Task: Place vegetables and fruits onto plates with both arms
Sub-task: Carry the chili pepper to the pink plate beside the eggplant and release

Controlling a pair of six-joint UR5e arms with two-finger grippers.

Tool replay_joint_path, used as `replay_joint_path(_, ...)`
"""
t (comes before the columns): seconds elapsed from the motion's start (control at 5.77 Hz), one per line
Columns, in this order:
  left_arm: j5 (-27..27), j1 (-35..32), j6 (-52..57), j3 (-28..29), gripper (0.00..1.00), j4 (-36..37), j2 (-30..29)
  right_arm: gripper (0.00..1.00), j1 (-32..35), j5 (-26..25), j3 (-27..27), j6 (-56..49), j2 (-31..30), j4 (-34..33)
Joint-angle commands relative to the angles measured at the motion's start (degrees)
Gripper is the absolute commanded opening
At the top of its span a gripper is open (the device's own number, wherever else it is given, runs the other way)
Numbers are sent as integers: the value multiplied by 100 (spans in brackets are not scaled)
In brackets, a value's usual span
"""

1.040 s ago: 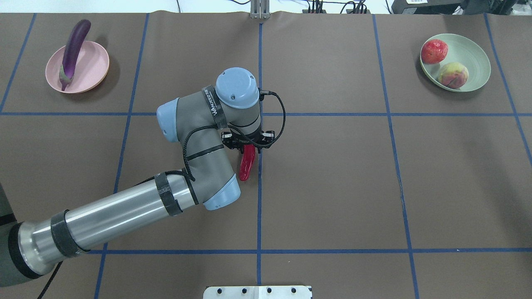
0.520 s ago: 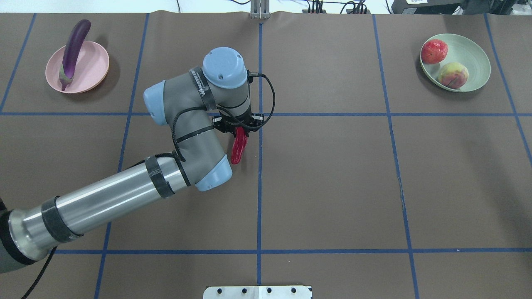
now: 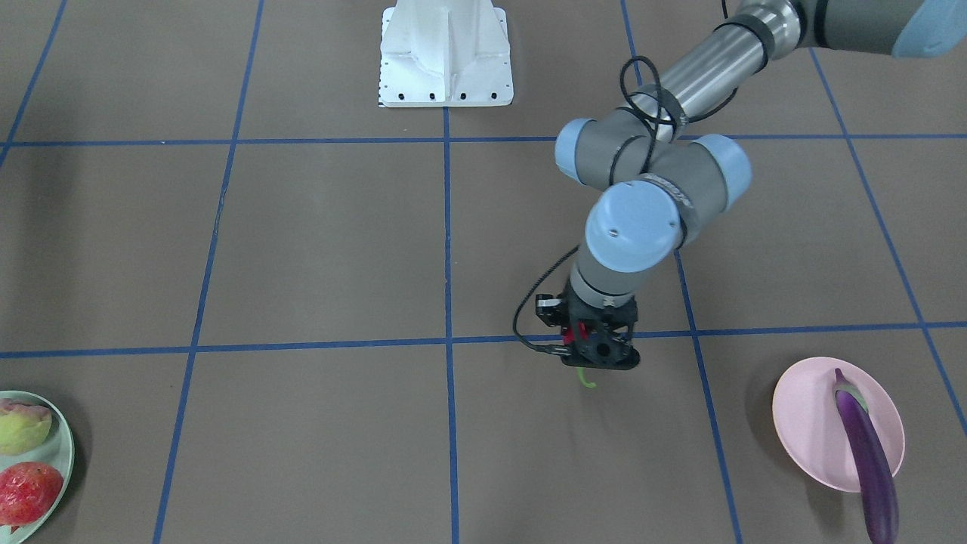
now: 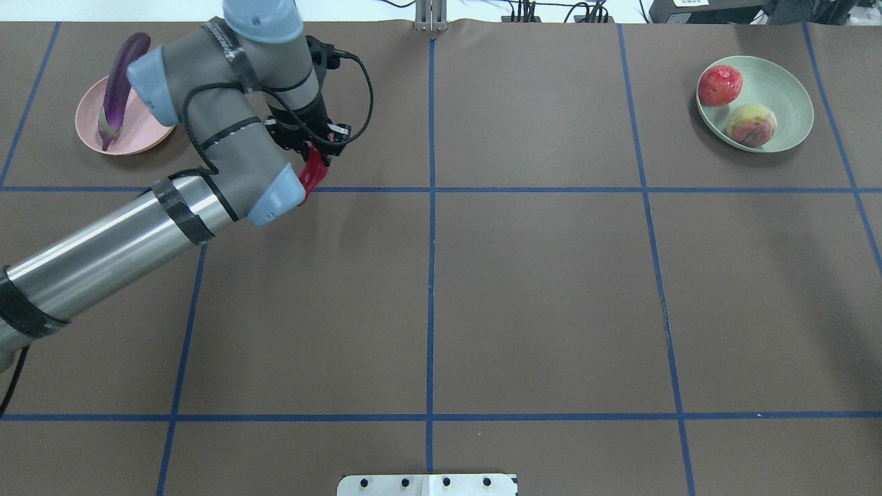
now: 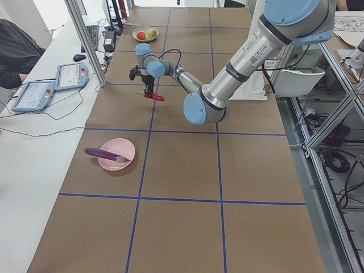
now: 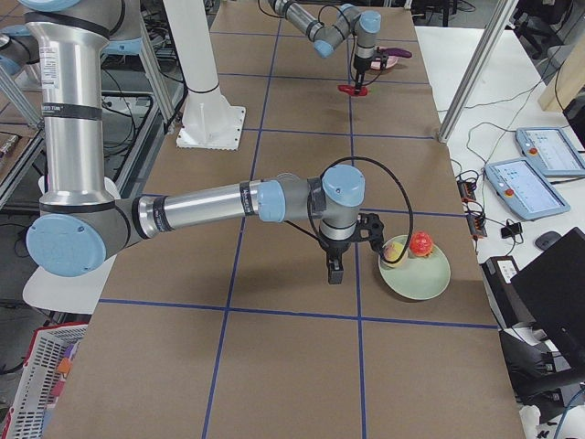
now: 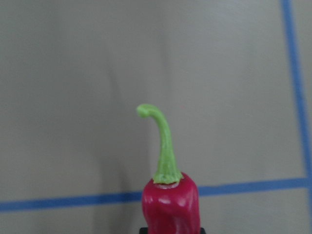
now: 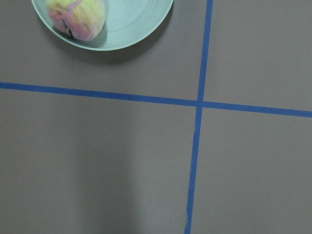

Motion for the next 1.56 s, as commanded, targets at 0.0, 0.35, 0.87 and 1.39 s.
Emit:
replay_joint_path(0.0,-22,-1070,1961,753,0,14,282,100,-13,0,-35,-1,26,1)
replay_joint_path(0.35,30,-1558,2690,1555,12,-161,282,100,-13,0,-35,-1,34,1)
replay_joint_path(0.87,-13,-1612,2595,1542,100,-1163,713,100,-13,-9,-26,-9,34,10)
replay_joint_path(1.39,-1273,-2329,3170,124,100,-953,1804,100,-13,-9,-35,-1,26,10)
